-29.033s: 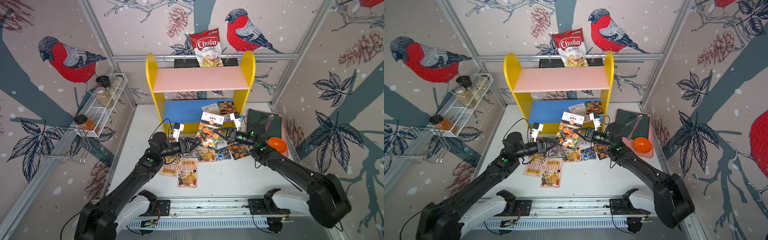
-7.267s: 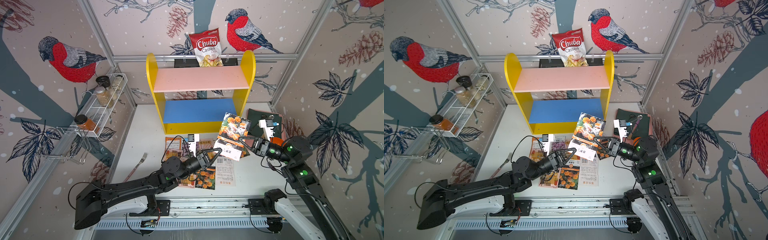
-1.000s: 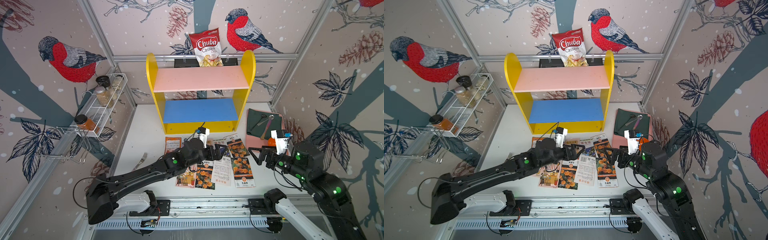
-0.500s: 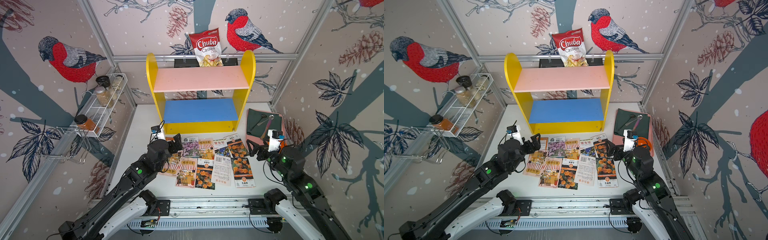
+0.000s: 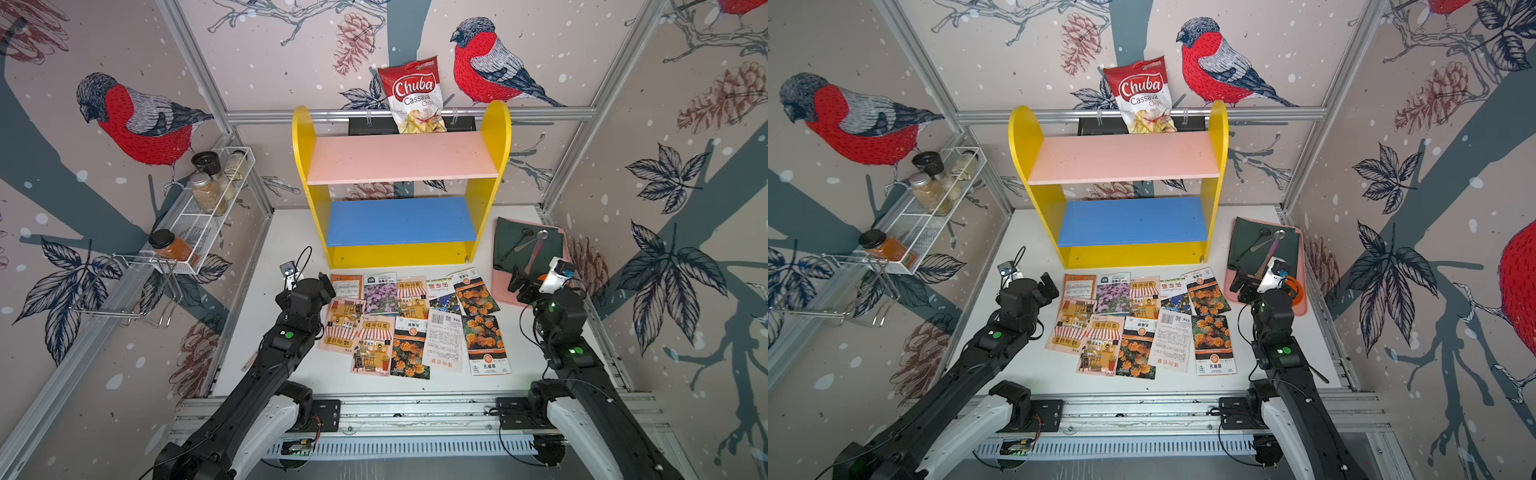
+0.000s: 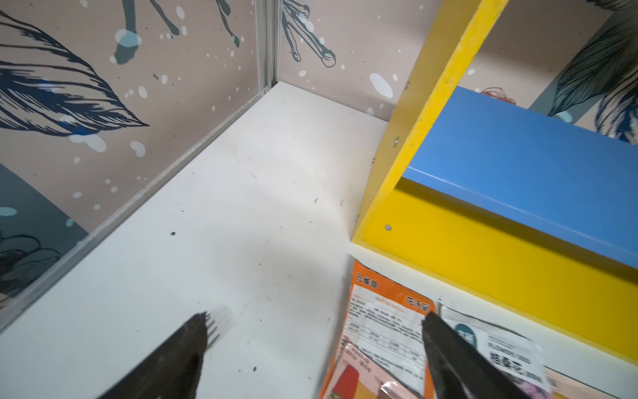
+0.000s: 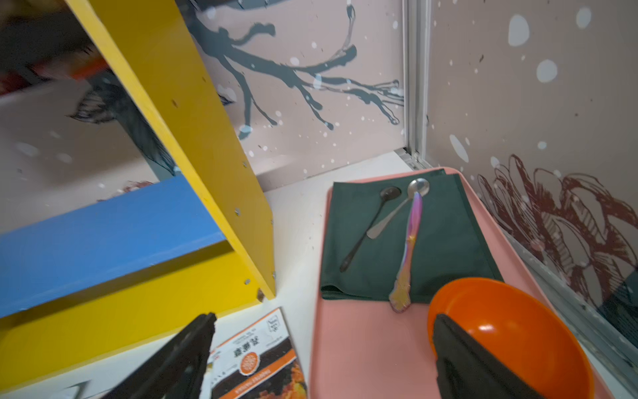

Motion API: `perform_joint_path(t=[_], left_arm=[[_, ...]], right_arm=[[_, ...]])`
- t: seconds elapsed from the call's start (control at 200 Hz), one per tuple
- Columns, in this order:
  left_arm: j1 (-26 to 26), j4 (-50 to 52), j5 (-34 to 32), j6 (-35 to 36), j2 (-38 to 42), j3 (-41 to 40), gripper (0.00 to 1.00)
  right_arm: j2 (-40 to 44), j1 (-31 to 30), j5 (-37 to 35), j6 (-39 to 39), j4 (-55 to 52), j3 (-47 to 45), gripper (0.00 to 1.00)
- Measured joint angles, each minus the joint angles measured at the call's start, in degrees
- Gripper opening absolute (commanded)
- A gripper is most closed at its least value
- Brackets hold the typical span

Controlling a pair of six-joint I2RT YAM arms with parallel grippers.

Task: Take the seed bag off the shelf
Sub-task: Reset both arms

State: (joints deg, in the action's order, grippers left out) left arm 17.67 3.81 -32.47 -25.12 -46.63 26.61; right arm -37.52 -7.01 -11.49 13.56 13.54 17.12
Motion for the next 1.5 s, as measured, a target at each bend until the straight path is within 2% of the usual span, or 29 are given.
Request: perform_joint_path(t=[0.16,0.295,0.425,0.595,0.841,1.086,1.501], left_arm=[[-3.0,-14.5,0.9,8.4,2.1,-9.3,0.96],[-7.6,-24.1,4.6,13.6,-0.7,-11.3,0.96],[-10.0,-32.3,9.7,17.7,-5.4,-12.7,0.97],[-13.3,-41.9,13.7,19.7,-11.7,-14.4,0.97],[-15.0,-56.6,19.9,23.7,-28.2,-15.0,0.97],[-15.8,-68.4,25.0,25.0,-39.4,-13.8,0.97],[-16.4,-69.1,27.9,25.1,-40.4,-11.5,0.98]], right_arm=[[-8.0,6.8,2.8,-1.8,14.9,-6.4,1.0],[-17.4,9.7,6.4,-3.5,26.1,-7.1,1.0],[-26.3,9.7,8.6,-4.7,36.0,-7.8,1.0],[-36.8,7.7,8.8,-7.5,45.7,-7.6,1.0],[-48.6,5.0,7.7,-10.6,60.3,-10.2,1.0],[-48.4,4.5,7.6,-12.3,61.7,-7.4,0.99],[-48.7,6.2,5.9,-11.4,56.5,-4.5,0.99]])
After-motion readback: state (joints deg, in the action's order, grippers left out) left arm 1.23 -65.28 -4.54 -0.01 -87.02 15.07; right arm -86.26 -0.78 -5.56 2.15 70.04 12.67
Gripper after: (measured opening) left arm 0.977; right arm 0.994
